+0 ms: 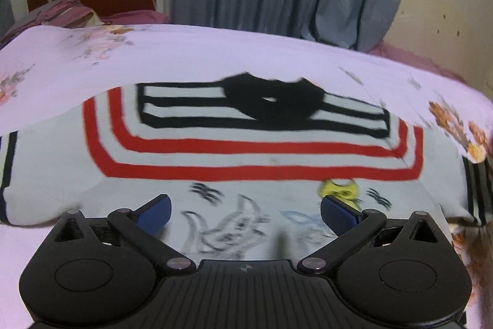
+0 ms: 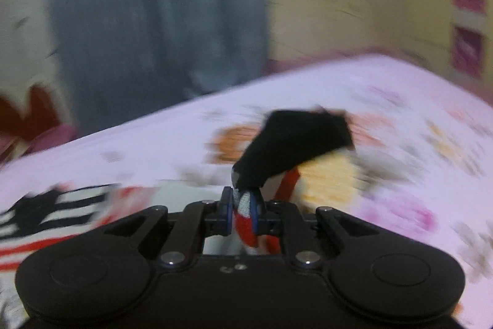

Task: Fold small clothes
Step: 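Fold the held sleeve across the sweater body and open the right tool, then grasp the other black sleeve cuff with the left tool and fold it across the body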

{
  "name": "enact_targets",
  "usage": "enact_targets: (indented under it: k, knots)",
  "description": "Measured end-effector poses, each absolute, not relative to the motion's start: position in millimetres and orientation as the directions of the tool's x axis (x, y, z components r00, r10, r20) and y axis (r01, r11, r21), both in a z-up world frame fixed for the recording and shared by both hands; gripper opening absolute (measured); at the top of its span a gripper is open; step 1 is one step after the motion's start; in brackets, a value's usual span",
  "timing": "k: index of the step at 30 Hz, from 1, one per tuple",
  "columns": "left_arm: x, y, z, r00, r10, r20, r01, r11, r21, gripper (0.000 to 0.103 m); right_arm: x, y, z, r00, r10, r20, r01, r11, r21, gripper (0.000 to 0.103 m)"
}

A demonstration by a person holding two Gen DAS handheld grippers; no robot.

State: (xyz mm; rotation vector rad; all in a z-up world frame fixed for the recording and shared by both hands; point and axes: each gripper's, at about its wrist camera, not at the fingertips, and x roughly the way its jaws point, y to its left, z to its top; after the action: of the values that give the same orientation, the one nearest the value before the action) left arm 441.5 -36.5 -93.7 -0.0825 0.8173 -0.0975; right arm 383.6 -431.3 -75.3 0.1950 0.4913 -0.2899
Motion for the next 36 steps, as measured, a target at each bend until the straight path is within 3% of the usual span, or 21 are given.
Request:
enact_targets:
  k: [4,5,7,11,14,16,19,22,28,30,31,32,36]
  knots:
    - [441,0,-96,0.694,-0.127,-0.709,0.028,0.988,-0.150,0.102,418,-339,-81,0.852,-0.064,-0.519,0.103,0.993,0.048,0.011]
    - [440,9,-97,0.696,-0.130,-0.706,0.023,0.987,-0.158,0.090,425,-317,-87,0.842,-0.027,-0.538,0.057,0.998,0.039,0.011]
    - [438,25,-102,0.687,-0.128,-0.716,0.008,0.986,-0.168,0.079,434,-277,-101,0.820,0.029,-0.571,-0.024,1.000,0.015,0.011]
    - [434,51,-109,0.682,-0.128,-0.720,-0.019,0.981,-0.192,0.079,448,-217,-140,0.746,0.096,-0.659,-0.146,0.989,-0.021,0.012]
    - [433,55,-113,0.679,-0.163,-0.716,-0.006,0.974,-0.228,0.079,439,-195,-152,0.761,0.062,-0.646,-0.170,0.980,-0.107,0.022]
    - [439,49,-115,0.672,-0.225,-0.706,0.027,0.960,-0.279,0.079,435,-200,-145,0.749,0.100,-0.655,-0.189,0.980,-0.067,0.029]
    - [452,23,-114,0.665,-0.334,-0.668,0.113,0.929,-0.353,0.079,430,-216,-128,0.774,0.108,-0.624,-0.146,0.989,-0.010,0.041]
    - [474,-14,-119,0.638,-0.385,-0.667,0.188,0.918,-0.349,0.080,417,-244,-109,0.805,0.088,-0.587,-0.088,0.996,0.029,0.033]
    - [523,-54,-149,0.574,-0.367,-0.732,0.164,0.927,-0.336,0.077,391,-311,-83,0.862,-0.063,-0.503,0.117,0.990,0.077,0.023]
    - [530,-69,-153,0.573,-0.372,-0.731,0.198,0.928,-0.317,0.039,386,-335,-82,0.855,-0.132,-0.501,0.209,0.973,0.099,0.021]
    - [530,-74,-154,0.571,-0.367,-0.734,0.204,0.930,-0.306,0.011,384,-346,-84,0.846,-0.156,-0.510,0.247,0.962,0.115,0.021]
    - [529,-77,-153,0.570,-0.377,-0.730,0.212,0.926,-0.313,0.004,385,-357,-88,0.833,-0.171,-0.526,0.282,0.949,0.139,0.021]
    - [514,-63,-116,0.668,-0.378,-0.641,0.226,0.924,-0.309,0.004,386,-377,-98,0.806,-0.184,-0.563,0.348,0.916,0.198,0.020]
